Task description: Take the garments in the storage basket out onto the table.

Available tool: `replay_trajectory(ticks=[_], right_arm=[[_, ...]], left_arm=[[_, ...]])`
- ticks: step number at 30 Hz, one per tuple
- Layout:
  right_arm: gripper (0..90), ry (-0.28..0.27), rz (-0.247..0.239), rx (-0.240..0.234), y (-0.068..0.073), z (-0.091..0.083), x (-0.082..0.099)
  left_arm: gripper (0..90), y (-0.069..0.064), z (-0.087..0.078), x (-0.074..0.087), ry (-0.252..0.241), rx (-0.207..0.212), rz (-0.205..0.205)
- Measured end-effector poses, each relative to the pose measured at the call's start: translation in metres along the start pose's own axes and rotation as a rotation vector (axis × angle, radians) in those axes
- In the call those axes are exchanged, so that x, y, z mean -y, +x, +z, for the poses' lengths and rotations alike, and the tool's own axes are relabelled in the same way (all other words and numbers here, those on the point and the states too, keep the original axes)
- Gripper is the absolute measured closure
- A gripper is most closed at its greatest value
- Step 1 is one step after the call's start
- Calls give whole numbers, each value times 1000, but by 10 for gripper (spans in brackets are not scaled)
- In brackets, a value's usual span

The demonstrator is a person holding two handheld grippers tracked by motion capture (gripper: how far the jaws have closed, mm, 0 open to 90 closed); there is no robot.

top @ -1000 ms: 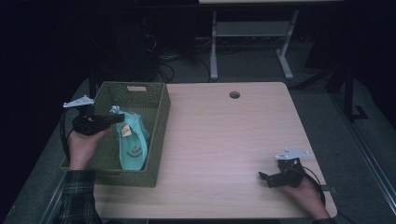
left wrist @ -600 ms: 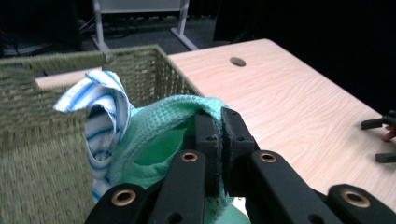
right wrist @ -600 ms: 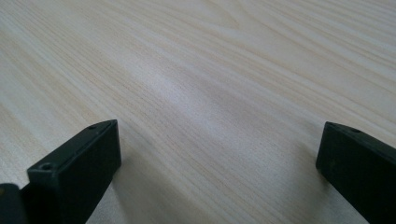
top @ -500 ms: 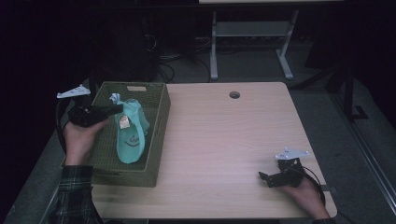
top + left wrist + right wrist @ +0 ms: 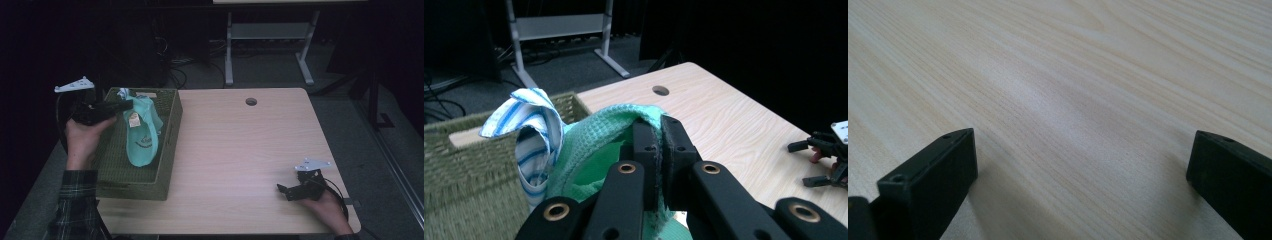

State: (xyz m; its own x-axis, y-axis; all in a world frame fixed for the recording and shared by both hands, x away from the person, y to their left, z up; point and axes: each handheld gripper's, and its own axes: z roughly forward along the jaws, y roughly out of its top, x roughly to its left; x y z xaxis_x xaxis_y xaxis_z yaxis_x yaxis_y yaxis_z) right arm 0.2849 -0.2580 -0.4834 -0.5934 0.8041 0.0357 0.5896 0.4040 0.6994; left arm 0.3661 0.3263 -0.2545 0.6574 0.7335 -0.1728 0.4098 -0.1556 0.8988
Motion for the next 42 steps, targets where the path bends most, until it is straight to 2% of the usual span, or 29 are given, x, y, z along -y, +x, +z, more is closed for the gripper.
replay_trajectory(ticks=[12, 18, 23, 30, 42], right_arm=[[0, 0, 0, 0, 0, 0, 0], [0, -1, -1, 0, 0, 0, 0], [0, 0, -1, 0, 0, 0, 0], [0, 0, 0, 0, 0, 0, 0], [0, 0, -1, 0, 0, 0, 0]], left_arm=[[864, -14, 0, -28, -27, 25, 45], [864, -24, 3, -42, -45, 52, 69], [864, -31, 8, -47, -52, 74, 79], [864, -43, 24, -54, -52, 120, 96], [864, -64, 45, -58, -60, 188, 118]])
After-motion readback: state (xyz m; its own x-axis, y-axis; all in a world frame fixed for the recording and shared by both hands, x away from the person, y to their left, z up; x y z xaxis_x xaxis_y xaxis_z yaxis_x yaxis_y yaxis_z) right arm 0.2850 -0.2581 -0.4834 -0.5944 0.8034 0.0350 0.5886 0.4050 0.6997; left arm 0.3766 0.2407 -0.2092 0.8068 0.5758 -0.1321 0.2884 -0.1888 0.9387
